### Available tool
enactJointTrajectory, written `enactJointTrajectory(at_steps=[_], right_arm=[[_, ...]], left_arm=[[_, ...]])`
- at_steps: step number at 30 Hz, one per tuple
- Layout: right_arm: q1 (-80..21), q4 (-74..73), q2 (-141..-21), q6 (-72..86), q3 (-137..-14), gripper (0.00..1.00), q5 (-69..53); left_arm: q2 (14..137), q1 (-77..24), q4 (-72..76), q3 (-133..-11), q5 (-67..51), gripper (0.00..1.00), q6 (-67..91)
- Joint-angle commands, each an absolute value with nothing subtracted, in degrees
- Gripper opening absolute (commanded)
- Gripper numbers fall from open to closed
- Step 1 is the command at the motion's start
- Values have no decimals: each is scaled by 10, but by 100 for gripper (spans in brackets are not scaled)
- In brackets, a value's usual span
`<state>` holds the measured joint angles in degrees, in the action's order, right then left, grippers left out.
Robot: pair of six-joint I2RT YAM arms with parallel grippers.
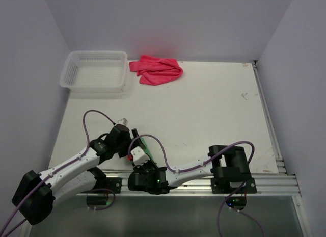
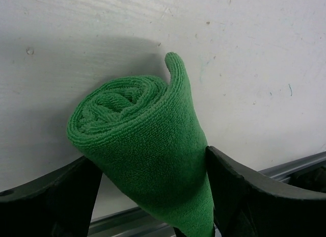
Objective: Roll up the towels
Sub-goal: Place the rolled towel into the container
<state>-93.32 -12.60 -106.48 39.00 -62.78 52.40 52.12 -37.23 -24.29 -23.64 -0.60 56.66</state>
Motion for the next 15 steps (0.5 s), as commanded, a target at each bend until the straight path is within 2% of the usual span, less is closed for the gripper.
enactJointTrajectory(at_steps=[1, 11, 14, 15], right_arm=[[-941, -126, -1080, 416, -671, 30, 580], [-945, -178, -1123, 449, -731, 29, 638], [-946, -176, -1122, 455, -728, 29, 655], [-946, -172, -1117, 456, -725, 29, 658]], left_arm=[[519, -379, -200, -220, -14, 82, 590], [516, -401, -175, -191, -17, 74, 618], [522, -406, -173, -192, -13, 69, 619], [526, -407, -170, -189, -12, 65, 619]])
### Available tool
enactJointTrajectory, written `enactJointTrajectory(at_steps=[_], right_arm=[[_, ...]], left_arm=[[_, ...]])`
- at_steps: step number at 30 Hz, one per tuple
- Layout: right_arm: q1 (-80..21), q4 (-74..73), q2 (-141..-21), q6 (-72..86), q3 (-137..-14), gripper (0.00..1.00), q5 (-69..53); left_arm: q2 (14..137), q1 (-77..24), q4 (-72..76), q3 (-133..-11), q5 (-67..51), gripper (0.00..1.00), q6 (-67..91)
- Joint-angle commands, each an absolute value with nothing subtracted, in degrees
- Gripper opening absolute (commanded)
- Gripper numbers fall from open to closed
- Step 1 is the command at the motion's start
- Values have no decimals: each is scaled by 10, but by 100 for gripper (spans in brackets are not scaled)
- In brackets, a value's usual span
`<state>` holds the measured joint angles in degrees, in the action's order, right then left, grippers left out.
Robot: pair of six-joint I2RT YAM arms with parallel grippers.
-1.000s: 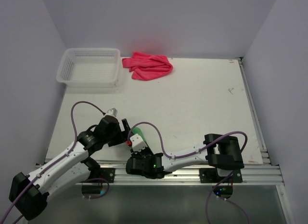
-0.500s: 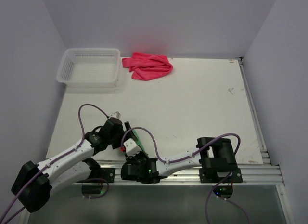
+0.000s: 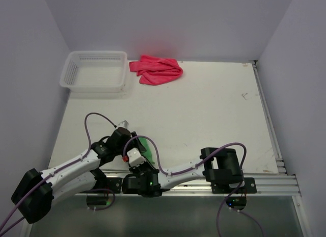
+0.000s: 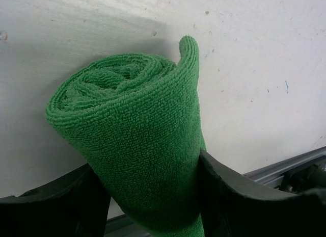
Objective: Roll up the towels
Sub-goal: Place the rolled towel into the container
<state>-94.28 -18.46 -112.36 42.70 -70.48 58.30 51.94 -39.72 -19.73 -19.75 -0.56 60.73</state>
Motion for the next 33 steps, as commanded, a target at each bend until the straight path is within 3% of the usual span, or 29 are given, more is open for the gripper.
enactJointTrajectory(at_steps=[1, 9, 11, 18, 27, 33], right_arm=[[-946, -160, -1114, 455, -716, 29, 660], [-954, -36, -1066, 418, -636, 50, 661], [-955, -28, -1054, 419, -622, 54, 663], [-975, -31, -978, 436, -567, 60, 664], [-992, -139, -830, 513, -481, 63, 678], [-992, -186, -766, 533, -454, 64, 678]], left_arm=[[527, -410, -167, -187, -12, 63, 620], [564, -412, -118, -163, -18, 29, 623], [565, -411, -120, -163, -12, 26, 620], [570, -411, -159, -206, 14, 22, 584], [578, -410, -220, -283, 58, 24, 529], [609, -361, -250, -355, 55, 25, 459]])
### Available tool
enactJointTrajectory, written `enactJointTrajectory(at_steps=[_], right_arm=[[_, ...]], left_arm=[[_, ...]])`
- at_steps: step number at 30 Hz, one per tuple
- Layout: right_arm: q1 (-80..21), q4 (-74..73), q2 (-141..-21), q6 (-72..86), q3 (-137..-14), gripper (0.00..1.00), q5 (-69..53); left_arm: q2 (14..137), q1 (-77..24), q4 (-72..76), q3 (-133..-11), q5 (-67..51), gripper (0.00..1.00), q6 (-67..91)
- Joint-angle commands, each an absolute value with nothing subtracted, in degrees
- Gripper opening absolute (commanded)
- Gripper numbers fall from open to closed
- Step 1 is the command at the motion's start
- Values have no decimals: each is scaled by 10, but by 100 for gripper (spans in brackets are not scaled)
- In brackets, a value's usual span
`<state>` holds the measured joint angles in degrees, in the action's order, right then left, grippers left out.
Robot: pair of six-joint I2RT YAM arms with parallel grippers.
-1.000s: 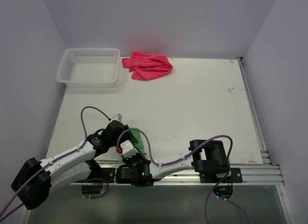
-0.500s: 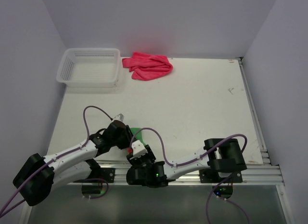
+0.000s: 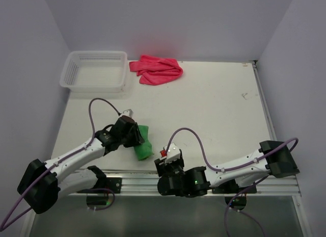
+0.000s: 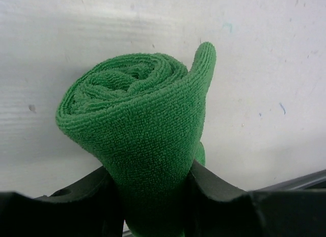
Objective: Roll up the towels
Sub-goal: Place the rolled towel into the container
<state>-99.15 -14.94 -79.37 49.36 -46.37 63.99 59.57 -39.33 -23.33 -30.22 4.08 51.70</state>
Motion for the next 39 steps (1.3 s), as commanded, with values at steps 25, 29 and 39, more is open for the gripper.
enactJointTrajectory(at_steps=[25, 29, 39], right_arm=[[-815, -169, -609, 386, -379, 66, 513], [-786, -166, -600, 395, -357, 66, 485], [-741, -132, -645, 396, -333, 66, 431]], left_arm=[[1206, -19, -512, -1330, 178, 32, 130], [1252, -11, -464, -1329, 192, 32, 74], [1363, -4, -421, -1329, 137, 33, 67]])
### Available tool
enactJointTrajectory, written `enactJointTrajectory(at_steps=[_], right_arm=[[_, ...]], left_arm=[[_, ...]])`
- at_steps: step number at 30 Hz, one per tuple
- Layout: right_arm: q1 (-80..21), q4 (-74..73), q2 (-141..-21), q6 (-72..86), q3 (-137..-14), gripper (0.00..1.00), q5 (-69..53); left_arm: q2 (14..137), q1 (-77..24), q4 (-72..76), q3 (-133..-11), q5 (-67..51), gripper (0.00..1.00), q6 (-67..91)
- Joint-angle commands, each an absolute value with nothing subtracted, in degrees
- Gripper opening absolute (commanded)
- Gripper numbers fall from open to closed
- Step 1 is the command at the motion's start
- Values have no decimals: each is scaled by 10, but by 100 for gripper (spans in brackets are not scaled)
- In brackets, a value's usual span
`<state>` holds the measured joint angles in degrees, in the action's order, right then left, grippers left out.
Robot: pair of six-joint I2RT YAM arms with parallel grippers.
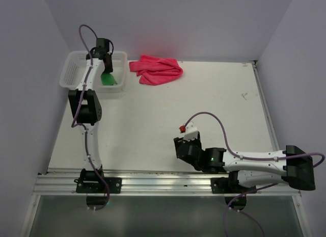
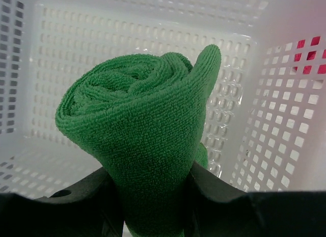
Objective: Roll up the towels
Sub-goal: Place the rolled towel into the container
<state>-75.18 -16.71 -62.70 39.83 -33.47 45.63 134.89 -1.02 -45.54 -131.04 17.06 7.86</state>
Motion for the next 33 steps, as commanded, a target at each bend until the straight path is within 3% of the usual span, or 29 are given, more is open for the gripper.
enactJointTrajectory(at_steps=[1, 16, 19, 23, 26, 33], right_arm=[[-737, -125, -658, 395, -336, 66, 426], [-706, -82, -730, 379, -345, 66, 382], [-702, -80, -737, 381, -346, 66, 379], [-701, -75, -748, 377, -349, 66, 378], [-701, -70, -756, 381, -349, 66, 377], [-701, -68, -773, 393, -350, 65, 372]], left_arm=[[1368, -5, -411, -1325, 134, 33, 67], [1443, 0, -371, -1280, 55, 38, 79], [1448, 0, -367, -1271, 45, 44, 86], [1440, 0, -360, -1255, 30, 65, 100], [1431, 0, -348, -1237, 22, 73, 115], [1409, 18, -340, -1225, 17, 80, 144]])
